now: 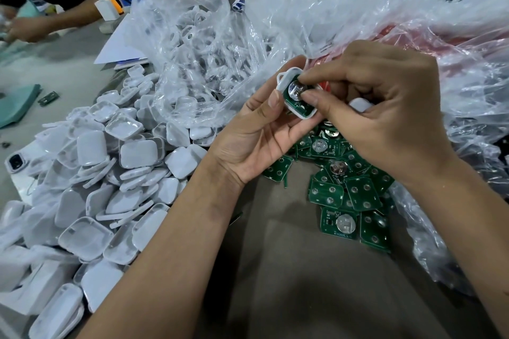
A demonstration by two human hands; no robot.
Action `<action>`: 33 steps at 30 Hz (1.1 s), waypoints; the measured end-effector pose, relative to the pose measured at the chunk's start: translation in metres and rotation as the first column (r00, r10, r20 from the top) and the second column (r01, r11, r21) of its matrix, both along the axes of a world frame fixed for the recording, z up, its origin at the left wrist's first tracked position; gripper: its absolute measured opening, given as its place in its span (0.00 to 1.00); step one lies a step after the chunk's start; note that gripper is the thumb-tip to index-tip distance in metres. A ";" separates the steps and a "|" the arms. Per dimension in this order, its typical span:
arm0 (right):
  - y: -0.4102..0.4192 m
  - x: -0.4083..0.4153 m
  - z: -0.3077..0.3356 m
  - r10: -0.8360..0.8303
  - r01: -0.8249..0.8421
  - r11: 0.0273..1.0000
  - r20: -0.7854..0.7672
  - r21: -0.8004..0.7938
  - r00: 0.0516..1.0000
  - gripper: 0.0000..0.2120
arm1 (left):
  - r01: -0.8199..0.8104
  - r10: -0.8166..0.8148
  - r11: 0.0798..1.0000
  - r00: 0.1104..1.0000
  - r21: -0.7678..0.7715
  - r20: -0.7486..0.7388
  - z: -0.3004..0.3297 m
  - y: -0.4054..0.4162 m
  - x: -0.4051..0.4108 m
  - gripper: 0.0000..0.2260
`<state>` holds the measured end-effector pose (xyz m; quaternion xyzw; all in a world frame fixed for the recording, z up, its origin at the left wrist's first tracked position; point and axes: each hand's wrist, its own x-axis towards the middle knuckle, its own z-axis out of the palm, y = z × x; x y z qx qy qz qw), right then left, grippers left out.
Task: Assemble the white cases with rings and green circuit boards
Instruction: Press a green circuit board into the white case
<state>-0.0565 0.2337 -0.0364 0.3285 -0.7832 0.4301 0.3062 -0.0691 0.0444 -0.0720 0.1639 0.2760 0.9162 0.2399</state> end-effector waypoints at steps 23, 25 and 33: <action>-0.005 0.005 -0.002 0.102 -0.068 0.988 0.255 -0.139 0.961 0.09 | -0.034 0.033 0.998 0.999 -0.054 -0.026 0.000 0.001 0.001 0.21; -0.004 0.005 -0.001 0.107 -0.070 0.988 0.278 -0.140 0.954 0.09 | -0.028 0.027 0.999 0.999 -0.043 -0.018 0.000 0.001 0.001 0.21; -0.004 0.005 0.003 0.104 -0.070 0.990 0.308 -0.121 0.946 0.08 | -0.025 0.025 0.999 1.000 -0.040 0.010 0.001 0.002 0.003 0.20</action>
